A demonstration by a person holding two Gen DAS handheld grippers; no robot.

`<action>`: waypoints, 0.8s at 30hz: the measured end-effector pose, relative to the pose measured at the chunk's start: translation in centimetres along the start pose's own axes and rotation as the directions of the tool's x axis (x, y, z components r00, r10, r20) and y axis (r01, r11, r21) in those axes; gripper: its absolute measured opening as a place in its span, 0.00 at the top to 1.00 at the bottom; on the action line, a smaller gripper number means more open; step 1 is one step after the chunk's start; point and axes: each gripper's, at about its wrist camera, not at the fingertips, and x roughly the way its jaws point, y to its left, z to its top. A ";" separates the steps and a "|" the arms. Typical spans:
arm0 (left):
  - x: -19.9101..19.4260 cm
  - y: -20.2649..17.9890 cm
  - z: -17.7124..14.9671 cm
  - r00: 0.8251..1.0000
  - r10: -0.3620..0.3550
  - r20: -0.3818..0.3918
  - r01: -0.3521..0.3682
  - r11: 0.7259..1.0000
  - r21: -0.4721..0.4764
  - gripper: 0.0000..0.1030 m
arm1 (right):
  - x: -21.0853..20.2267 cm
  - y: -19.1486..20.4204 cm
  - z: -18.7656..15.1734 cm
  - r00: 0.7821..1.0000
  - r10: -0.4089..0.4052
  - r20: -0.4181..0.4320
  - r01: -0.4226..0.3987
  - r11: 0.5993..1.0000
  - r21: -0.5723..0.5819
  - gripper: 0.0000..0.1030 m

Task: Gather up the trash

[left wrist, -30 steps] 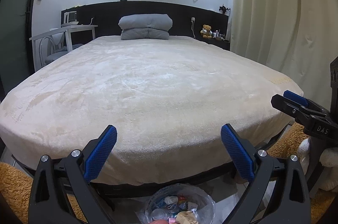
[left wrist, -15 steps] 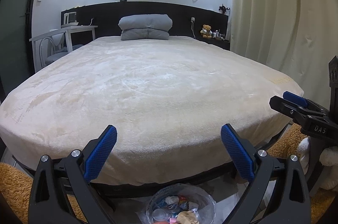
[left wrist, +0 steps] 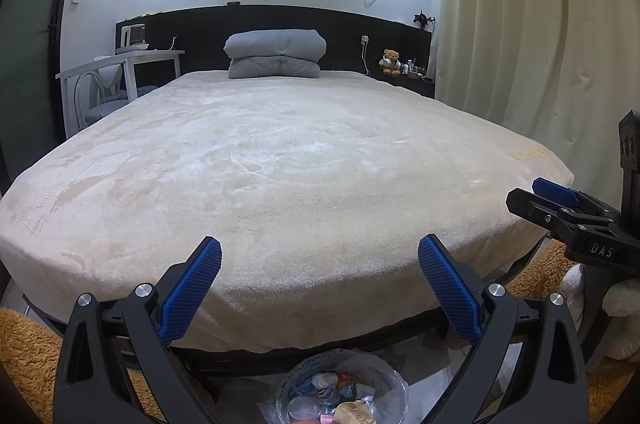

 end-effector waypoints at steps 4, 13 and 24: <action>-0.1 0.0 0.0 1.000 -0.002 0.001 0.002 1.000 0.003 0.06 | 0.1 0.0 -0.1 1.000 0.000 -0.002 0.000 1.000 -0.001 0.05; -0.1 0.0 0.2 1.000 0.002 0.005 -0.002 1.000 0.002 0.06 | 0.4 0.2 -0.2 1.000 0.000 -0.010 0.000 1.000 -0.012 0.05; -0.1 0.0 0.2 1.000 0.002 0.004 -0.002 1.000 0.003 0.06 | 0.5 0.3 -0.3 1.000 -0.001 -0.018 0.001 1.000 -0.012 0.05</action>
